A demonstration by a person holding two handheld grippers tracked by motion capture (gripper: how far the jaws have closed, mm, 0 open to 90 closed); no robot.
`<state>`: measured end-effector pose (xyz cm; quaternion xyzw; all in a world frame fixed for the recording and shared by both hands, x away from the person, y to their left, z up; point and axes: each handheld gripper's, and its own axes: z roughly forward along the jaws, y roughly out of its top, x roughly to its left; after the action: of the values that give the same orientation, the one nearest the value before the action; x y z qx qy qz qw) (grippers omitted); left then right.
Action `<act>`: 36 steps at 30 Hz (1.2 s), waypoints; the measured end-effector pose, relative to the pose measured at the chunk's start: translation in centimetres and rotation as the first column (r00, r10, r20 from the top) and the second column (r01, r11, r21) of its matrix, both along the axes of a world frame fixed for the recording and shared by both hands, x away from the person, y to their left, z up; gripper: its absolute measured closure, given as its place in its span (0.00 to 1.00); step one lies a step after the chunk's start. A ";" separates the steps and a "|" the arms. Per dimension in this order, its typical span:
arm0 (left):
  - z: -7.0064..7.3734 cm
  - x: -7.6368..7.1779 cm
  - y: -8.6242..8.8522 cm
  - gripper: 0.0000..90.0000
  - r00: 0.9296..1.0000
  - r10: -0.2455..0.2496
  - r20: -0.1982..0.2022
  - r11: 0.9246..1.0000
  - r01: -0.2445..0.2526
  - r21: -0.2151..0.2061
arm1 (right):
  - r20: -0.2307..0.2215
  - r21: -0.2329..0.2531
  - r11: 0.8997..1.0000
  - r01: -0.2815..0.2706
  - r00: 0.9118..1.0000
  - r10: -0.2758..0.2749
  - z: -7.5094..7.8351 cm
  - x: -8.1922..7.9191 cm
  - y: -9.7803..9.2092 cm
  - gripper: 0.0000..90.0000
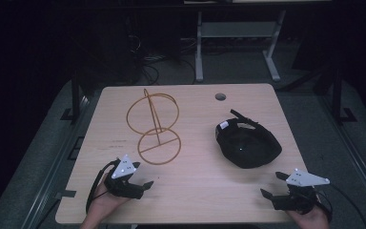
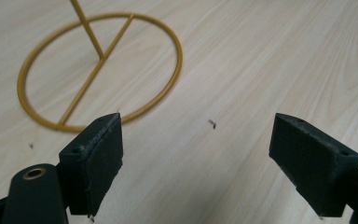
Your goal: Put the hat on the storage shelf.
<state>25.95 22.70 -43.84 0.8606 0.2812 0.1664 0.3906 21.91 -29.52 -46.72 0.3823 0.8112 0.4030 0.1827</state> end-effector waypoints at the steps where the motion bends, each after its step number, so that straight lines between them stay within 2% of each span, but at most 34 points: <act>1: 0.1 0.0 -0.1 0.19 1.000 -0.009 0.003 1.000 0.009 0.002 | 0.001 0.006 1.000 -0.003 1.000 0.003 0.1 0.0 0.0 0.16; 6: 0.5 0.3 -1.2 0.19 0.999 -0.036 -0.014 0.999 0.036 0.001 | -0.005 0.014 1.000 -0.014 1.000 0.014 0.1 0.3 0.0 0.16; 10: 1.4 0.6 -2.2 0.19 0.998 -0.057 -0.036 0.998 0.057 -0.014 | -0.010 0.034 0.999 -0.002 1.000 0.002 0.2 0.3 -0.3 0.16; 12: 1.6 0.6 -2.6 0.19 0.997 -0.065 -0.035 0.998 0.064 -0.008 | -0.008 0.043 0.999 0.000 1.000 0.001 0.2 0.3 -0.5 0.16; 14: 2.3 0.6 -3.9 0.19 0.995 -0.100 -0.020 0.995 0.101 0.028 | -0.004 0.048 0.999 -0.003 1.000 0.003 0.2 0.3 -0.5 0.16; 15: 2.3 0.6 -3.9 0.19 0.995 -0.100 -0.020 0.995 0.101 0.028 | -0.004 0.051 0.999 -0.007 1.000 0.007 0.3 0.4 -0.5 0.16; 16: 2.6 0.7 -4.8 0.19 0.992 -0.125 -0.013 0.992 0.125 0.028 | -0.002 0.051 0.999 -0.011 1.000 0.011 0.3 0.4 -0.5 0.16; 18: 3.0 0.7 -5.6 0.19 0.989 -0.148 -0.019 0.989 0.148 -0.002 | 0.000 0.050 0.999 -0.012 1.000 0.012 0.4 0.4 -0.6 0.16; 19: 3.2 0.7 -6.2 0.19 0.985 -0.172 -0.023 0.985 0.171 -0.015 | 0.001 0.051 0.999 -0.013 1.000 0.013 0.4 0.5 -0.6 0.16; 20: 3.3 0.8 -6.7 0.19 0.982 -0.186 -0.021 0.983 0.185 -0.013 | -0.002 0.056 0.998 -0.009 1.000 0.010 0.4 0.5 -0.6 0.16; 22: 3.7 0.9 -7.7 0.19 0.977 -0.211 -0.032 0.977 0.211 -0.004 | -0.004 0.058 0.998 -0.010 1.000 0.010 0.4 0.5 -0.5 0.16; 23: 3.7 0.9 -7.7 0.19 0.977 -0.211 -0.032 0.977 0.211 -0.004 | -0.004 0.058 0.998 -0.010 1.000 0.010 0.4 0.5 -0.5 0.16; 24: 4.1 1.1 -8.7 0.19 0.972 -0.232 -0.030 0.972 0.233 0.011 | 0.006 0.058 0.998 -0.015 1.000 0.015 0.5 0.5 -0.6 0.16; 27: 4.5 1.5 -9.6 0.19 0.969 -0.245 -0.039 0.969 0.245 0.017 | 0.004 0.061 0.998 -0.014 1.000 0.014 0.5 0.4 -0.6 0.16; 28: 4.9 1.9 -10.5 0.19 0.965 -0.260 -0.024 0.965 0.260 0.029 | -0.001 0.064 0.998 -0.012 1.000 0.012 0.5 0.4 -0.6 0.17; 29: 4.9 1.9 -10.5 0.19 0.965 -0.260 -0.024 0.965 0.260 0.029 | -0.001 0.064 0.998 -0.012 1.000 0.012 0.5 0.4 -0.6 0.17; 30: 5.2 2.2 -11.4 0.19 0.960 -0.279 -0.019 0.959 0.280 0.038 | -0.001 0.057 0.998 -0.018 1.000 0.018 0.5 0.3 -0.5 0.17; 34: 5.7 2.9 -13.3 0.19 0.950 -0.312 -0.006 0.948 0.312 0.067 | -0.003 0.058 0.998 -0.027 1.000 0.027 0.5 0.3 -0.3 0.17; 35: 5.7 2.9 -13.3 0.19 0.950 -0.312 -0.006 0.948 0.312 0.067 | -0.006 0.059 0.998 -0.027 1.000 0.028 0.5 0.3 -0.3 0.17; 36: 6.0 3.4 -14.2 0.19 0.945 -0.327 -0.010 0.942 0.327 0.075 | -0.008 0.057 0.998 -0.025 1.000 0.026 0.5 0.3 -0.2 0.17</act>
<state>29.40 8.53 -37.87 0.9093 0.1275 0.1112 0.3802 22.18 -29.75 -46.19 0.3788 0.8050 0.4266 0.1627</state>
